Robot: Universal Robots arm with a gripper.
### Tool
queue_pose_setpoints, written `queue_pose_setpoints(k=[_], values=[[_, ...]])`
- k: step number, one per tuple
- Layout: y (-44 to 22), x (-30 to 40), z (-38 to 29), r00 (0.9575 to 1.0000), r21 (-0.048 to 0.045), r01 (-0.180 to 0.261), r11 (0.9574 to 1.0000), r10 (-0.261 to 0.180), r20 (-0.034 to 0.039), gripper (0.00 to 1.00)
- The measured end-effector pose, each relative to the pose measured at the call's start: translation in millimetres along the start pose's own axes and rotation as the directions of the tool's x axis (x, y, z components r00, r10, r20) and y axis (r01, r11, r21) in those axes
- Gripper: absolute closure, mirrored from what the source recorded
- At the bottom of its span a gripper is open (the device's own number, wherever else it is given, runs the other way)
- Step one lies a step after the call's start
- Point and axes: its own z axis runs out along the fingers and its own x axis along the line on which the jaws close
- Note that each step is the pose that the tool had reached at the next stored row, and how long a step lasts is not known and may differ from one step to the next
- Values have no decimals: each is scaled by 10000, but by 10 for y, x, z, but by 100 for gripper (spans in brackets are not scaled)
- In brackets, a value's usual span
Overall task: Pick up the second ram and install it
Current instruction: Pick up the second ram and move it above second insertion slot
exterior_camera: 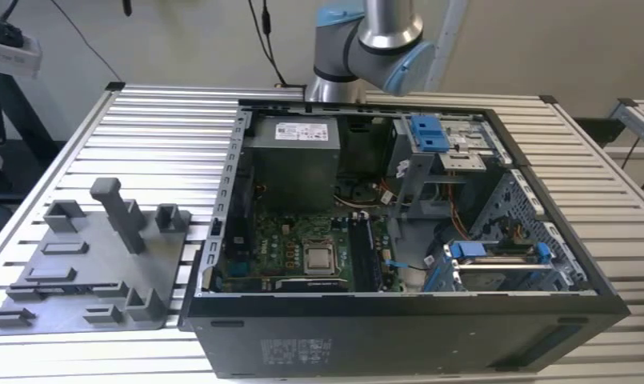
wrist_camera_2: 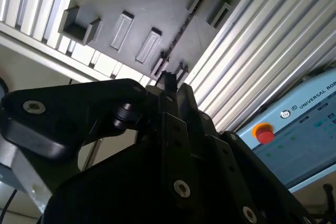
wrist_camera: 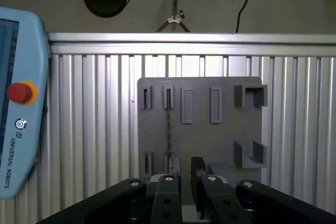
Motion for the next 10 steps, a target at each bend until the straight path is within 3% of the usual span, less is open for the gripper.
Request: queue_pose_setpoints(k=[3, 10], values=[[0, 0, 0, 10000, 0, 4, 10000, -4, -1, 64], [0, 0, 0, 10000, -1, 12, 10000, -12, 0, 64]])
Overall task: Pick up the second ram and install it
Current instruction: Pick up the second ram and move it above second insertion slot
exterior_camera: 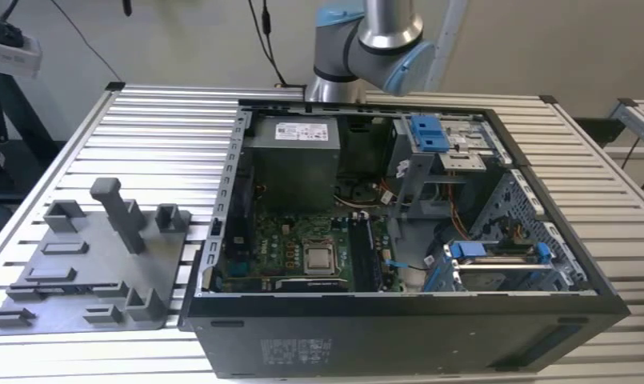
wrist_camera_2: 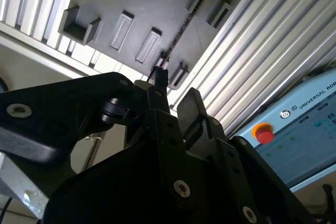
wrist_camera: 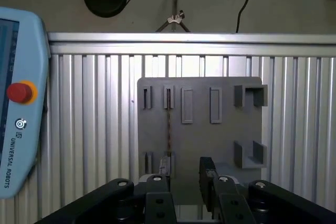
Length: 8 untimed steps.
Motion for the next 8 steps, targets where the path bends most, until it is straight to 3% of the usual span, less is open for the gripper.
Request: queue_pose_setpoints(k=[5, 8], values=[[0, 0, 0, 10000, 0, 6, 10000, -6, 0, 64], [0, 0, 0, 10000, 0, 9, 10000, -9, -1, 56]])
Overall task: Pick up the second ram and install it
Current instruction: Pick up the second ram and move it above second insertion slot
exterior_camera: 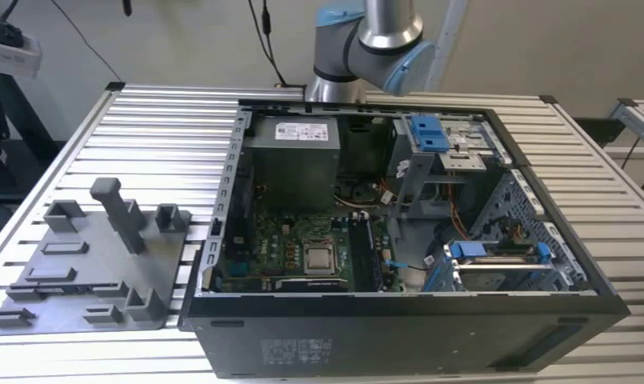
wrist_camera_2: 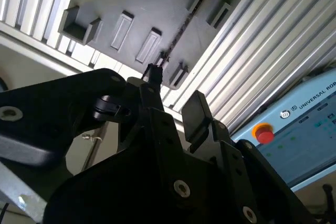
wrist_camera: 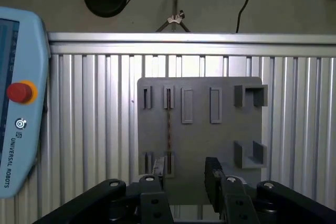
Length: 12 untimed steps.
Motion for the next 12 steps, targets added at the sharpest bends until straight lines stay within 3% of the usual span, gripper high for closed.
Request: queue_pose_setpoints(k=[5, 9, 12], values=[[-1, 0, 5, 10000, 11, 3, 10000, -3, 0, 56], [4, 1, 34, 10000, 120, 4, 9999, -4, 0, 56], [7, -1, 60, 10000, 132, -15, 9999, 15, 2, 56]])
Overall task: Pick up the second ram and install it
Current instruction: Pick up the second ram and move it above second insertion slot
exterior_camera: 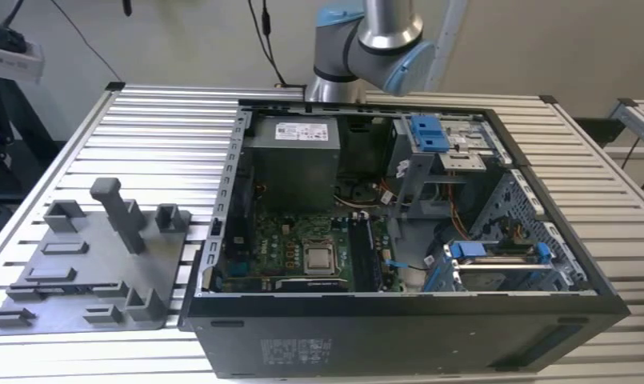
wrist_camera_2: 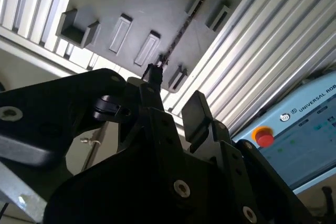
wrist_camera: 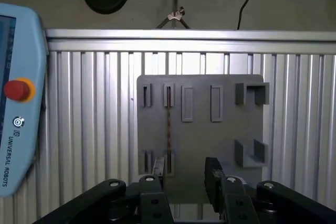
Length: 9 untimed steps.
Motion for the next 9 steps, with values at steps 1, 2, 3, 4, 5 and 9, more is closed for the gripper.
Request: queue_pose_setpoints(k=[1, 2, 3, 4, 5, 9], values=[[1, 0, 13, 10000, -1, -3, 10000, 3, -1, 56], [3, 0, 27, 10000, -1, -6, 10000, 6, 0, 56], [4, 0, 44, 10000, 0, -6, 10000, 6, 0, 56], [4, 1, 61, 10000, 0, -5, 10000, 5, 0, 56], [6, 1, 77, 10000, 0, -5, 10000, 5, 3, 56], [13, 1, 142, 10000, 0, -4, 10000, 4, 26, 56]])
